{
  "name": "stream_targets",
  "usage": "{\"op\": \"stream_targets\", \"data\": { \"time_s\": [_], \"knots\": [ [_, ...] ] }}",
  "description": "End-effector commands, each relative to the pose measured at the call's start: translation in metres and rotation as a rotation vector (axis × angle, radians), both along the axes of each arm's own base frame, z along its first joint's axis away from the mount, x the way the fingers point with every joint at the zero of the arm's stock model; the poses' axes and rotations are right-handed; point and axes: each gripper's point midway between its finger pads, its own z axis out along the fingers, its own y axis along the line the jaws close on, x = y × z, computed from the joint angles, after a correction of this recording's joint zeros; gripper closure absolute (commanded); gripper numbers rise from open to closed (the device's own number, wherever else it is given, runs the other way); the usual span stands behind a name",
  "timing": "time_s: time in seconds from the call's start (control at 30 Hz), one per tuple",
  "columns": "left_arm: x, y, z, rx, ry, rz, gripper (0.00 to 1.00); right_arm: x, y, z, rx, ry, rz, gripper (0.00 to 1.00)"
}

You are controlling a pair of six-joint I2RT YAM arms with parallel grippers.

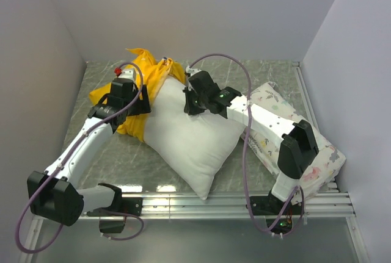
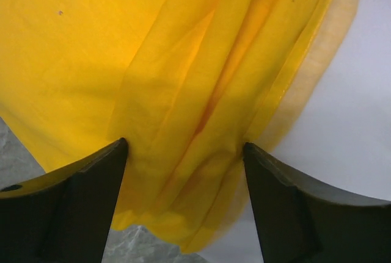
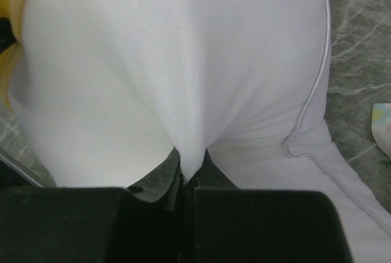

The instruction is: Remove the pillowcase from the pillow

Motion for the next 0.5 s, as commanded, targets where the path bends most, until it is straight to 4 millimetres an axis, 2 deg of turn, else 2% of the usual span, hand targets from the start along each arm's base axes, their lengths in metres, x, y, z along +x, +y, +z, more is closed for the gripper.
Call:
{"op": "stream_targets", "data": {
  "time_s": [0.0,0.03,0.1,0.13,0.17,0.23,0.3,0.33,0.37,0.43,0.47],
  "knots": [
    [0.011,0.008,0.003,0.019,-0.031,0.059,0.24,0.002,0.006,0.049,0.112,-0.086,0.009,1.0],
    [0.012,0.014,0.002,0.027,-0.027,0.081,0.42,0.001,0.004,0.054,0.121,-0.092,0.01,1.0],
    [0.017,0.026,0.001,0.042,-0.028,0.121,0.61,0.0,0.001,0.06,0.125,-0.1,0.007,1.0],
    [0.019,0.039,0.001,0.045,-0.027,0.16,0.79,-0.001,-0.002,0.065,0.132,-0.109,0.005,1.0],
    [0.022,0.045,0.003,0.047,-0.032,0.18,0.84,-0.002,-0.005,0.068,0.135,-0.113,0.0,1.0],
    [0.028,0.069,0.008,0.059,-0.045,0.254,0.95,-0.004,-0.013,0.081,0.155,-0.132,-0.011,1.0],
    [0.033,0.087,0.016,0.076,-0.063,0.311,1.0,-0.002,-0.024,0.084,0.163,-0.135,-0.032,1.0],
    [0.034,0.1,0.017,0.086,-0.068,0.352,0.99,-0.004,-0.029,0.092,0.178,-0.15,-0.035,1.0],
    [0.038,0.107,0.023,0.086,-0.088,0.374,1.0,-0.005,-0.034,0.091,0.176,-0.148,-0.045,1.0],
    [0.039,0.135,0.029,0.123,-0.105,0.466,1.0,-0.001,-0.051,0.099,0.188,-0.165,-0.08,1.0],
    [0.042,0.145,0.036,0.125,-0.125,0.5,1.0,-0.002,-0.056,0.094,0.187,-0.152,-0.088,1.0]
  ]
}}
